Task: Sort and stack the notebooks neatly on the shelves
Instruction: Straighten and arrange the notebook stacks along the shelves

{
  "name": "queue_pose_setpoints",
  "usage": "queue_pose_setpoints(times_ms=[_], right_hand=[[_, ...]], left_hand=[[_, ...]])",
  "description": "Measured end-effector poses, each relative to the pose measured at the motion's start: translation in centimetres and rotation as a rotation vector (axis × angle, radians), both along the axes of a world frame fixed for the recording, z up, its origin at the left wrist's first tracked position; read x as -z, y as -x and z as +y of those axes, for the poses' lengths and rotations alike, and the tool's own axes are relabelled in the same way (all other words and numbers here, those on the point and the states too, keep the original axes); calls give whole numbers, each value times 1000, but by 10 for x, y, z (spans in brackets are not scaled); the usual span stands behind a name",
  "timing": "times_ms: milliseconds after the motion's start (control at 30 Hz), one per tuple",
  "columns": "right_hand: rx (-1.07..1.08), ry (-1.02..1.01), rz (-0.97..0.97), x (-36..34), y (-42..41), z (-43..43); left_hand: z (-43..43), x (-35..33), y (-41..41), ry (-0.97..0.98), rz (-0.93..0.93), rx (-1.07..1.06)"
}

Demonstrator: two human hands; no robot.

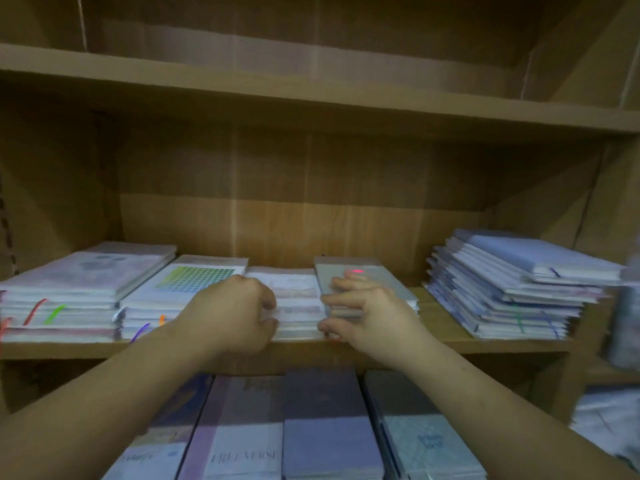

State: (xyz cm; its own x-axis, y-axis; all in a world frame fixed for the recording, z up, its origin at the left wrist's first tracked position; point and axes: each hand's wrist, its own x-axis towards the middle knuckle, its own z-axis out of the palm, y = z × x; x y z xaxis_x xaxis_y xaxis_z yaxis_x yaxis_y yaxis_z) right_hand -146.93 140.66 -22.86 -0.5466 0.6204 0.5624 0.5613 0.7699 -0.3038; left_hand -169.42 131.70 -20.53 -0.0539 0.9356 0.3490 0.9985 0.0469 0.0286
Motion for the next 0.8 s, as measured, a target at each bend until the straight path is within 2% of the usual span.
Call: queue_pose_setpoints(times_ms=[133,200,367,433,500,567,667,733,800], right_hand=[[44,-38,181,-30,-62,-5],[115,-116,258,-47,-100,-7],[431,-349,291,-72,-213,-1],[533,-294,215,-72,-248,13],[517,-95,106,-69,-269,24],[485,-13,-26,-61,-278,32],[503,-118,-65,-49,-282,42],[497,-154,-42,-45,-282,48],[466,-101,32,-43,-282,54]], left_hand=[[8,-16,-63,-238,-271,201],[22,-22,-104,-266,-407,268],[63,-39,-201,-92,-705,413],[83,-41,-228,-47,-878,411],[104,-43,-251,37,-1091,386],[119,-46,-269,102,-1246,368],[129,-50,-284,201,-1489,332],[134,-50,-286,267,-1569,303],[140,-52,-286,321,-1608,269]])
